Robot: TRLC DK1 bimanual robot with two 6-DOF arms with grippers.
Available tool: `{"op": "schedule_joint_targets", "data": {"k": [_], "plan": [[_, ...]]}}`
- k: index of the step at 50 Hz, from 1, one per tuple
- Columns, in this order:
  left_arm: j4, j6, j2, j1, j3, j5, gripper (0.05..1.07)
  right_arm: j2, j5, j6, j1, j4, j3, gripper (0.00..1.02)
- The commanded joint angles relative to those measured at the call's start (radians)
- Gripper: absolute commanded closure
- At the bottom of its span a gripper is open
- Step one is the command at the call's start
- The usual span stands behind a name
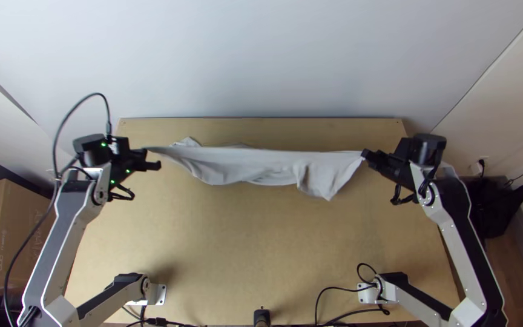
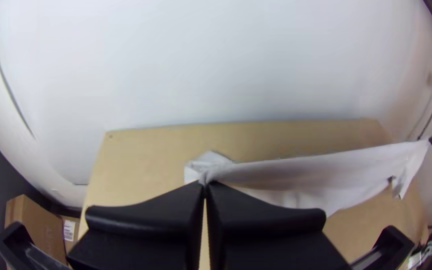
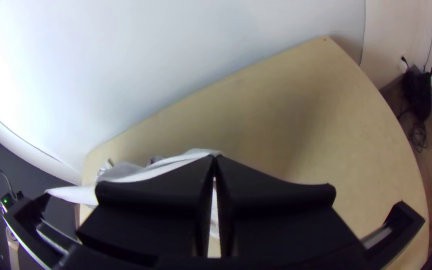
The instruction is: Fold the t-shirt
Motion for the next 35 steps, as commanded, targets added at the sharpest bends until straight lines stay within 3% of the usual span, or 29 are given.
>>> {"op": "schedule_joint_targets", "data": {"k": [1,22,35], "plan": [[-0.057,-0.071,0.012,0.023,0.134,-0.050,1.05,0.032,0.012,-0.058,-0.017,-0.003,0.119,1.00],[-0.126,-0.120,0.189,-0.023,0.682,-0.207,1.05,0.204,0.018,-0.164,-0.012,0.198,0.550,1.00],[-0.096,-0.152,0.209,-0.023,0.924,-0.239,1.05,0.196,0.018,-0.178,-0.004,0.331,0.742,1.00]]}}
